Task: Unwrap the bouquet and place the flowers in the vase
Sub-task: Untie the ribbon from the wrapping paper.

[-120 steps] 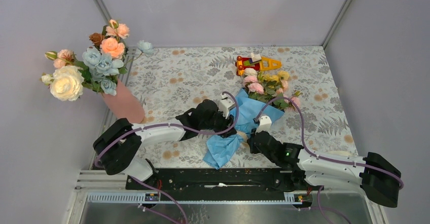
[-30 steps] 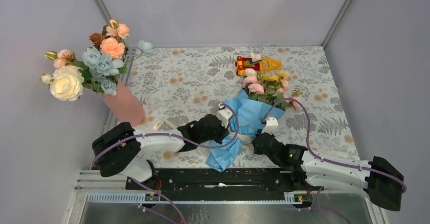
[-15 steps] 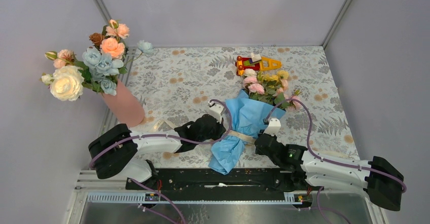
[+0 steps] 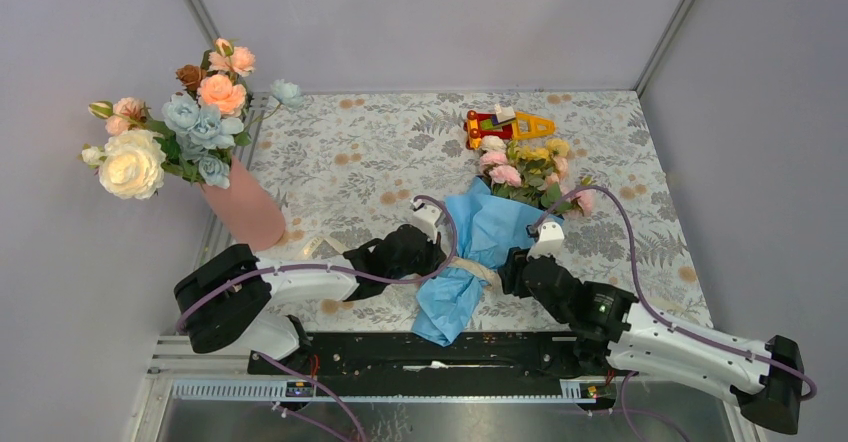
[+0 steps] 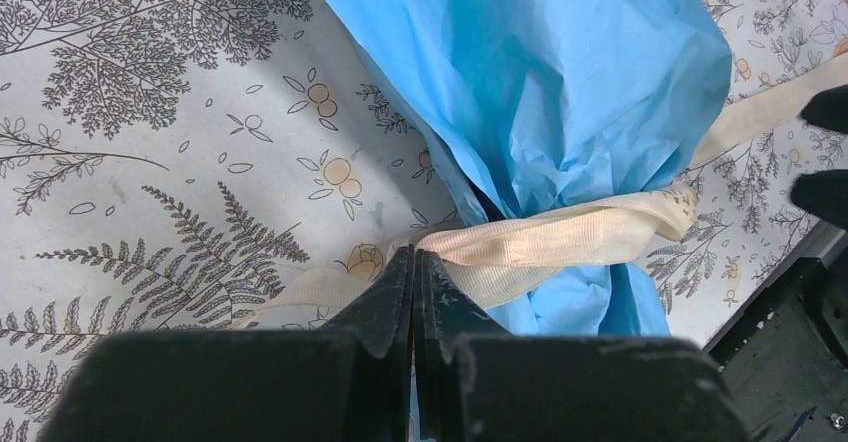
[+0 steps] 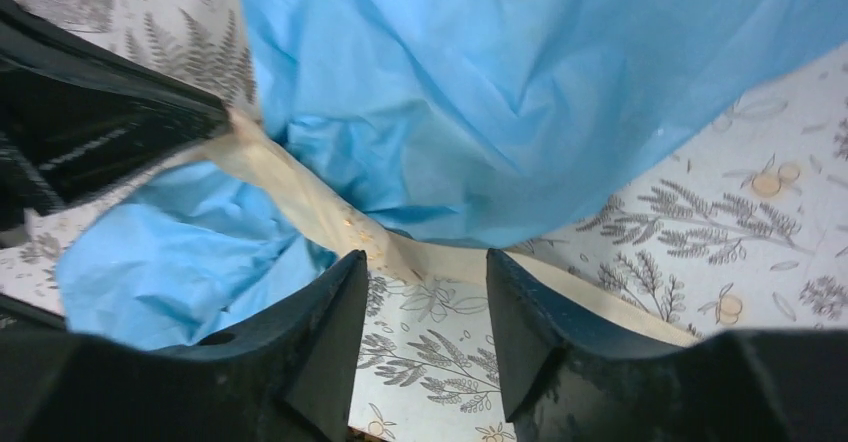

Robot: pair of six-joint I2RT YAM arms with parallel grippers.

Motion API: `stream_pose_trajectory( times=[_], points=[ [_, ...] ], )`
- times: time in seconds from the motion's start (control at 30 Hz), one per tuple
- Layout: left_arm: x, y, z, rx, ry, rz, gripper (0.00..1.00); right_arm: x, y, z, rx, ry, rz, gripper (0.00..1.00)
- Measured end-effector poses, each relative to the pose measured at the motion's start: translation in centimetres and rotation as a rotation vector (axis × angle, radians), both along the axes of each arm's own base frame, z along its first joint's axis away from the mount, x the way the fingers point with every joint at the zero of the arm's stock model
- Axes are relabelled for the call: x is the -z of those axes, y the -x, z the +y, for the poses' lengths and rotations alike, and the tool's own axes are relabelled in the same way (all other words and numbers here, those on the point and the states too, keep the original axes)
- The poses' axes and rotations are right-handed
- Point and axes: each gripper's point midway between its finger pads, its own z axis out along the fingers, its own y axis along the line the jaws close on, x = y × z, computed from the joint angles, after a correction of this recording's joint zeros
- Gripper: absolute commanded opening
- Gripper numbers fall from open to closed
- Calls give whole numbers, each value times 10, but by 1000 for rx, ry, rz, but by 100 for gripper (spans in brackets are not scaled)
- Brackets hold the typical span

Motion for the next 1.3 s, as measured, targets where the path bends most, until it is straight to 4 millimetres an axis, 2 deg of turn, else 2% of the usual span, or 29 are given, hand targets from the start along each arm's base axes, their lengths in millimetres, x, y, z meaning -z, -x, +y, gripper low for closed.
stream_pose_trajectory(
  times=[0.13,0.23,0.5,0.73,1.07,1.23,1.3],
  points=[
    [0,1,-1,8,3,4,0,-24,-3,8,-53,6,-34,61],
    [0,1,-1,9,4,5,0,-30,-6,15,-82,45,-34,60],
    [-4,1,-2,9,13,-1,0,-5,-3,35,-197,160,56,57],
    [-4,1,-2,9,14,-1,0,-3,-9,51,-230,186,72,50],
    [-4,1,-2,13,12,-3,0,6,-12,56,-238,228,92,32],
    [-4,1,-2,13,12,-3,0,9,-12,56,-237,238,97,28],
    [-4,1,-2,13,12,-3,0,10,-12,56,-236,244,100,24]
  ],
)
